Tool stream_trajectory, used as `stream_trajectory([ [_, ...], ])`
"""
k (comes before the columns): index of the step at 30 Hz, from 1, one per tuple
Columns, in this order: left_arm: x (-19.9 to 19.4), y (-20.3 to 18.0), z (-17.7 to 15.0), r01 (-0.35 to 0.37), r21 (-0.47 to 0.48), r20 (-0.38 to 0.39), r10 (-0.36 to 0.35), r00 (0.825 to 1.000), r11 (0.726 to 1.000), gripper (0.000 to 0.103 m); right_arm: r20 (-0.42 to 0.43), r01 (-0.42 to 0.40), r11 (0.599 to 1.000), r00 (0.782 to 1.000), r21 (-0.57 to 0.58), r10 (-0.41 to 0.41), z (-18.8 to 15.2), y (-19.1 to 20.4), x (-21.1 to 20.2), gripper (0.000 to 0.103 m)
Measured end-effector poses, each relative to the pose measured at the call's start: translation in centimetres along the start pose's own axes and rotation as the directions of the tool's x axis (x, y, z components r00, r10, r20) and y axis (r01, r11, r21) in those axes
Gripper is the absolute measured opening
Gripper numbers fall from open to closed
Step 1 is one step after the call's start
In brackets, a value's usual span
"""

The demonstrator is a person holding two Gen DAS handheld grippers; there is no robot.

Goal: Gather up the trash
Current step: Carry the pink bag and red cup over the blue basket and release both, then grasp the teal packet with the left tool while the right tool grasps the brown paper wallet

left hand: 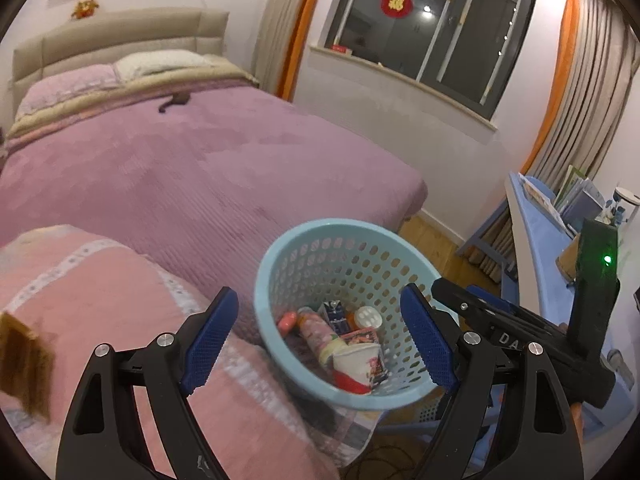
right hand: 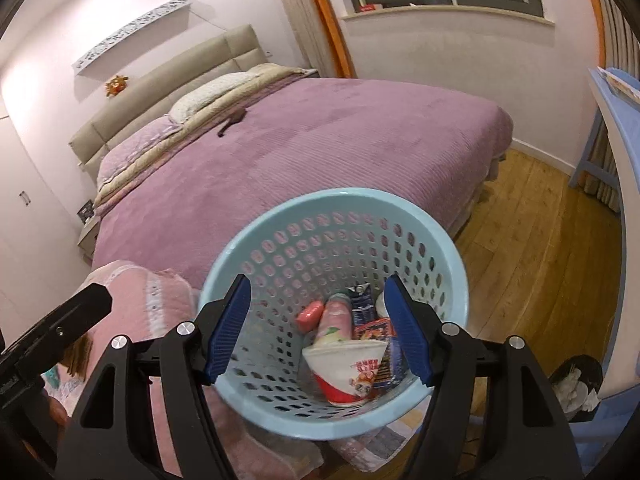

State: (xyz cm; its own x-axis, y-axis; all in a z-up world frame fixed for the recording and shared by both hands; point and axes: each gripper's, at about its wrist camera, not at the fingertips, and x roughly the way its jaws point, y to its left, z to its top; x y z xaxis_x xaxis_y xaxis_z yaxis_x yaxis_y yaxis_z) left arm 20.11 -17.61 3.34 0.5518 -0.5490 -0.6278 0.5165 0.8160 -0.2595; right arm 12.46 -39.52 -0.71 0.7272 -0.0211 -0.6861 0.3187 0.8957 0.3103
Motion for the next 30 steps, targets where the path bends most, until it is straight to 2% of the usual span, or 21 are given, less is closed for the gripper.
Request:
stream_trajectory([
  [6,-5.8,1.8,-1.7,-0.044,-0.011,0.084,0.045,0.995,0.999,0.081,0.052,-0.041,0.996,0.998,-0.081,0.045,-0.7,3.6,-2.7,0.066],
  [11,-10.1,5.0,-3.7,-0.133,-0.074,0.136,0.142,0.980,0.988,0.081,0.066,-0.092,0.983,0.992,-0.157,0.103,-2.2,7.5,-3.9,0.066],
  [14,-12.7,7.7,-4.8,-0.192,-0.131,0.159,0.212,0.964,0.973,0.081,0.078,-0.124,0.966,0.986,-0.226,0.145,-3.4,10.7,-4.7,0.066],
  [20,-17.9,14.0,-6.4,-0.304,-0.280,0.179,0.361,0.915,0.911,0.081,0.080,-0.188,0.918,0.970,-0.349,0.228,-5.5,16.4,-5.7,0.066],
  [21,-18.8,15.5,-6.7,-0.326,-0.315,0.176,0.392,0.903,0.892,0.081,0.076,-0.198,0.909,0.968,-0.367,0.241,-5.8,17.3,-5.8,0.066],
  [25,-20.3,19.5,-7.4,-0.389,-0.392,0.134,0.471,0.872,0.833,0.081,0.042,-0.232,0.881,0.961,-0.412,0.273,-7.0,20.4,-5.3,0.065],
  [27,-20.6,21.3,-7.8,-0.407,-0.424,0.106,0.490,0.865,0.809,0.081,0.019,-0.252,0.871,0.958,-0.421,0.287,-7.4,21.8,-4.7,0.060],
  [30,-19.8,24.3,-8.2,-0.416,-0.470,0.049,0.493,0.869,0.779,0.081,-0.025,-0.285,0.858,0.952,-0.428,0.304,-8.1,23.8,-3.9,0.057],
])
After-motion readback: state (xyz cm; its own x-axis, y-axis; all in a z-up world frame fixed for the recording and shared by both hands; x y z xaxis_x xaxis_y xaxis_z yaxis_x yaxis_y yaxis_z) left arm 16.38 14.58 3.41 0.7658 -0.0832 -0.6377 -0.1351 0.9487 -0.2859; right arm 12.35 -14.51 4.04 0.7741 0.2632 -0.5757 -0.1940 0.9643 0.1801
